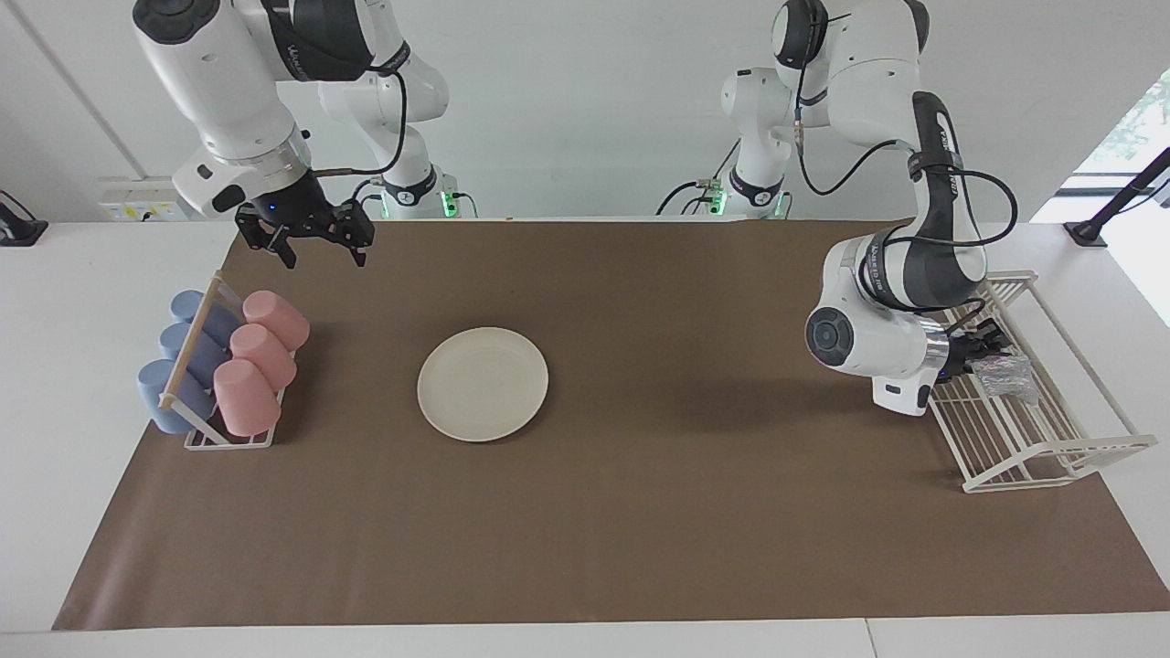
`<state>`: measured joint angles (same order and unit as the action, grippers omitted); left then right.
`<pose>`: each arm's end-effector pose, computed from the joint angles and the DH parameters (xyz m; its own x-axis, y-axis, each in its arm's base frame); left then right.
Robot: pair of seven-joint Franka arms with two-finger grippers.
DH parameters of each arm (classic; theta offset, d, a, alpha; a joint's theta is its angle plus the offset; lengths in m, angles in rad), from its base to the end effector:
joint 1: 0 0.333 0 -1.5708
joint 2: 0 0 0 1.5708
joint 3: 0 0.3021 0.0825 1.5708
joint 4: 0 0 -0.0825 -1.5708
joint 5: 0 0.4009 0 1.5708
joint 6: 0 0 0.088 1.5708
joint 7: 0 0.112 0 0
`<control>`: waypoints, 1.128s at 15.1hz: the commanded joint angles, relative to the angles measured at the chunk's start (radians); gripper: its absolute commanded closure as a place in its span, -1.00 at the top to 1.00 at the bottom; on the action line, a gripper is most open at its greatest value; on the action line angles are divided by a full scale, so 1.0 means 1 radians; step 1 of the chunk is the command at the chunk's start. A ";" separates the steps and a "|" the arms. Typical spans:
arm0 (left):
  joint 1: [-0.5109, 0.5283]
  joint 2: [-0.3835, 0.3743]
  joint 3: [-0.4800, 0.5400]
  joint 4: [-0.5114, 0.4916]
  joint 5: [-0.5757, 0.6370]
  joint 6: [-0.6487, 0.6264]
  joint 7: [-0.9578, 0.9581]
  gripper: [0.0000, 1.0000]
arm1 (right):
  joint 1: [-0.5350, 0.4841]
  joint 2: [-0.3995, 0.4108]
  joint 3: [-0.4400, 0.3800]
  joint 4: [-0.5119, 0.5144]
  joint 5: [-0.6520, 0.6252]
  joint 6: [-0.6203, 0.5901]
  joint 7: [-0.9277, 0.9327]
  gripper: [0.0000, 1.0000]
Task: Wipe plate with sponge
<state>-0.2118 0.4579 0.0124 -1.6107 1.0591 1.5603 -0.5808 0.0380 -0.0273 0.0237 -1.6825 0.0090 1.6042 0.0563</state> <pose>0.6556 -0.0330 0.3591 0.9967 0.0791 0.0189 0.0504 -0.4178 -0.9071 0.5617 0.0358 0.5693 0.9987 0.0050 -0.0514 0.0047 -1.0000 -0.0054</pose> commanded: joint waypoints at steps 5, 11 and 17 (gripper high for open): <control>0.008 -0.022 -0.014 -0.005 -0.008 0.027 -0.001 1.00 | 0.003 -0.003 0.004 0.004 -0.021 -0.003 0.016 1.00; 0.034 -0.163 -0.014 -0.002 -0.312 0.093 0.076 1.00 | 0.005 -0.003 0.004 0.004 -0.020 -0.003 0.016 1.00; 0.046 -0.321 0.000 0.000 -0.656 0.083 0.111 1.00 | 0.003 -0.003 0.004 0.004 -0.020 -0.006 0.016 1.00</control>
<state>-0.1865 0.2082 0.0080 -1.5894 0.5260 1.6223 -0.4985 0.0414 -0.0273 0.0239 -1.6825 0.0090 1.6042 0.0563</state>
